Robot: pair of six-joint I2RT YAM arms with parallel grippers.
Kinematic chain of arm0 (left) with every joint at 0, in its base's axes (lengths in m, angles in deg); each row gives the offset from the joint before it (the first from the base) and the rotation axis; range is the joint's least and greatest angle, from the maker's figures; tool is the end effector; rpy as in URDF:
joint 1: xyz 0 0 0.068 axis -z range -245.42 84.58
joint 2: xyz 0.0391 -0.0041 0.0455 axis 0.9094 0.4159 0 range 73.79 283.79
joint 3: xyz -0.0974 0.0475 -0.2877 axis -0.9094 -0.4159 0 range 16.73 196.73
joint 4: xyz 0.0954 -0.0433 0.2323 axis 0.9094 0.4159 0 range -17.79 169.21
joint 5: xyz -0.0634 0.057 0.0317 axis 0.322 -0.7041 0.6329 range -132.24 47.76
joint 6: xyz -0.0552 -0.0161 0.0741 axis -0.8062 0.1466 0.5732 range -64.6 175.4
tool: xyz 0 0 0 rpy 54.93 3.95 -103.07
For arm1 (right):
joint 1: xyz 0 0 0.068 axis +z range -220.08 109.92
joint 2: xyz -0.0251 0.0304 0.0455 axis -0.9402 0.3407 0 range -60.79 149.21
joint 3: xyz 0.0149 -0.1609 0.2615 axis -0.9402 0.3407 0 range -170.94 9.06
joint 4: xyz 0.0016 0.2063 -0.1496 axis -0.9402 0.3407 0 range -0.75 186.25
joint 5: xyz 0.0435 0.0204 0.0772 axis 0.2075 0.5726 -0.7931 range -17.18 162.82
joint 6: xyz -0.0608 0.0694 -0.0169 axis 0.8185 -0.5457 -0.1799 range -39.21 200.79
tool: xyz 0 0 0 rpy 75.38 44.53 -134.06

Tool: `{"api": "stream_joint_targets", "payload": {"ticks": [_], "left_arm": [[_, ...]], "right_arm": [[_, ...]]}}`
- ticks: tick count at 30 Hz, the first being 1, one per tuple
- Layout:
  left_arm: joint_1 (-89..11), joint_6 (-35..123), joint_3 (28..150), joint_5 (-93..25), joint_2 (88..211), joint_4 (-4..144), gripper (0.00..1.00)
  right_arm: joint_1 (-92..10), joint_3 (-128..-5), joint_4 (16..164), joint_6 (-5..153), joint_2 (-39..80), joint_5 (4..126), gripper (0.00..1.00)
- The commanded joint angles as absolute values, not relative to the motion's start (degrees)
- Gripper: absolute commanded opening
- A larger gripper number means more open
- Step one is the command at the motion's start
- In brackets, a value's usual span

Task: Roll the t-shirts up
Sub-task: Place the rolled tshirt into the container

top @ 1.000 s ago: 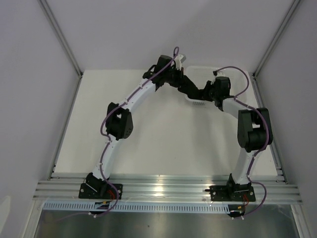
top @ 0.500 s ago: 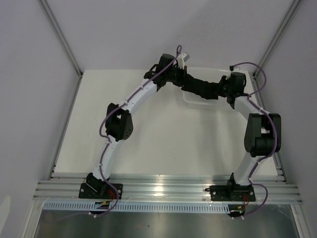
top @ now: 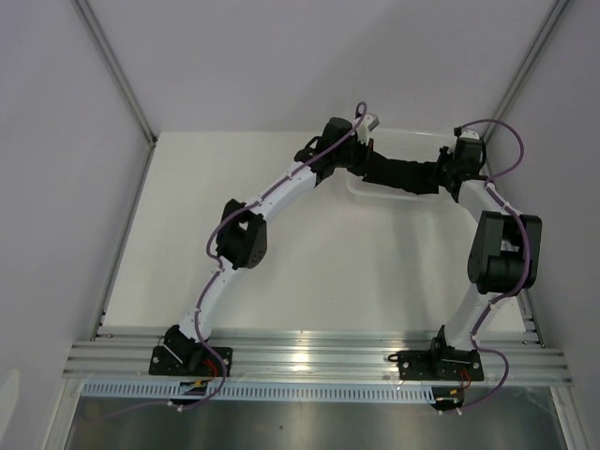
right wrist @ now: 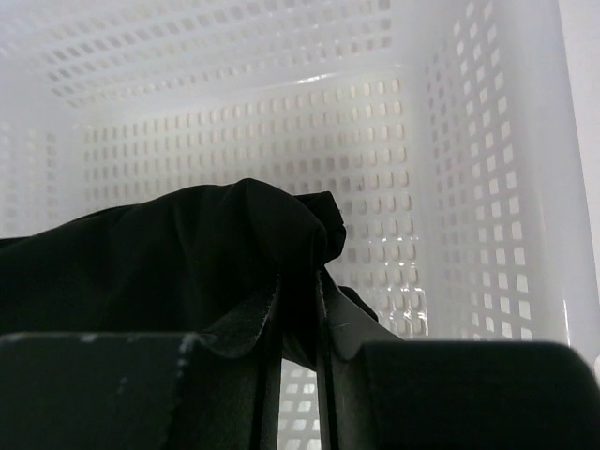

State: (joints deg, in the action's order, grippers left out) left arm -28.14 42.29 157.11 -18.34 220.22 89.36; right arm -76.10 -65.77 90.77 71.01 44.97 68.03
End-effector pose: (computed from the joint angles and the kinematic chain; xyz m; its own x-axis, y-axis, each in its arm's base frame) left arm 0.4977 -0.4222 0.2541 -0.4980 0.1187 -0.8590 0.7569 0.5430 -0.3638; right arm 0.4681 -0.0423 0.2461 -0.5199 0.2251 -0.8240 0.1245 0.9743 0.1876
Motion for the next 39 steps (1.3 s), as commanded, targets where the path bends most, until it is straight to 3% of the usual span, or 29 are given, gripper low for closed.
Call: {"api": "stream_joint_targets", "payload": {"ticks": [1,12,21,28,39], "left_arm": [[-28.68,37.23,160.70,-16.93,219.16,88.90,0.01],[-30.17,22.71,156.66,-14.46,220.56,91.73,0.06],[-30.97,23.14,157.18,-15.08,222.67,91.02,0.09],[-31.76,20.60,157.80,-14.90,224.69,90.58,0.25],[-32.55,19.88,158.59,-13.58,225.57,90.14,0.37]], "right_arm": [[-76.32,-69.25,92.32,74.28,45.47,69.75,0.00],[-76.50,-69.43,96.37,75.60,46.97,70.62,0.00],[-76.59,-69.25,95.93,75.43,47.67,68.96,0.00],[-76.59,-69.77,95.93,75.43,48.81,67.90,0.00],[-76.32,-70.74,96.63,74.82,50.66,67.02,0.00]]}}
